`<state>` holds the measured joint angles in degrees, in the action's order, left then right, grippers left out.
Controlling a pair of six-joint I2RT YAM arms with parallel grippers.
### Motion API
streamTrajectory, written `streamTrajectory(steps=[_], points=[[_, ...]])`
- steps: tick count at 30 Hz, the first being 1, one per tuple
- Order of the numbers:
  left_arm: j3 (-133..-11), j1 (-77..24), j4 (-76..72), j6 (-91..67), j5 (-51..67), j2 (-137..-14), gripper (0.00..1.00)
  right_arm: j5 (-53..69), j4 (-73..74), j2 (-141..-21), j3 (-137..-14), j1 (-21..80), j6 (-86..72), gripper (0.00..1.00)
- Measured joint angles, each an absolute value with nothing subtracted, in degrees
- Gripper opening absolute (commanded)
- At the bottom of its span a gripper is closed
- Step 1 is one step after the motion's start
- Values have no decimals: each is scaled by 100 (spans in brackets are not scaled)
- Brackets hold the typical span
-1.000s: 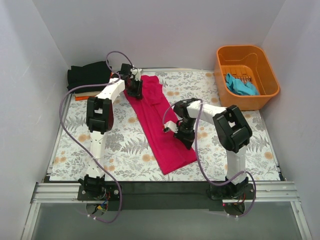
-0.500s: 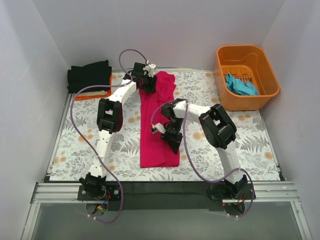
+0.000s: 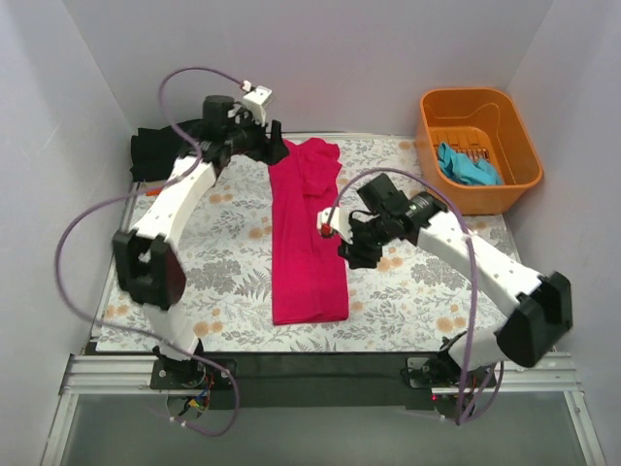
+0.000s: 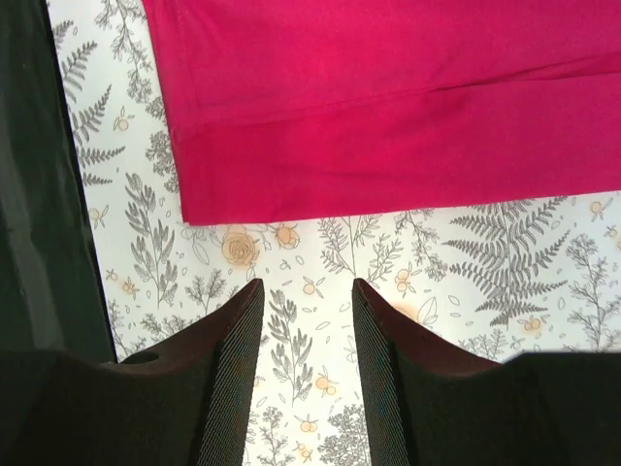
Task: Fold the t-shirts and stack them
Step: Fold the tshirt
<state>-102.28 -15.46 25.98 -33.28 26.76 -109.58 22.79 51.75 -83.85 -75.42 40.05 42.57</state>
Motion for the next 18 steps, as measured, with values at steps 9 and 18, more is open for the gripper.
streamTrajectory(steps=[9, 18], points=[[-6407, -1601, 2504, -1933, 3870, -6149, 54, 1514, 4036, -6399, -4963, 5004, 4525, 55], [-3284, -2630, 3601, 523, 4200, -4462, 50, 731, 2226, -5199, -2788, 6661, 5068, 52]])
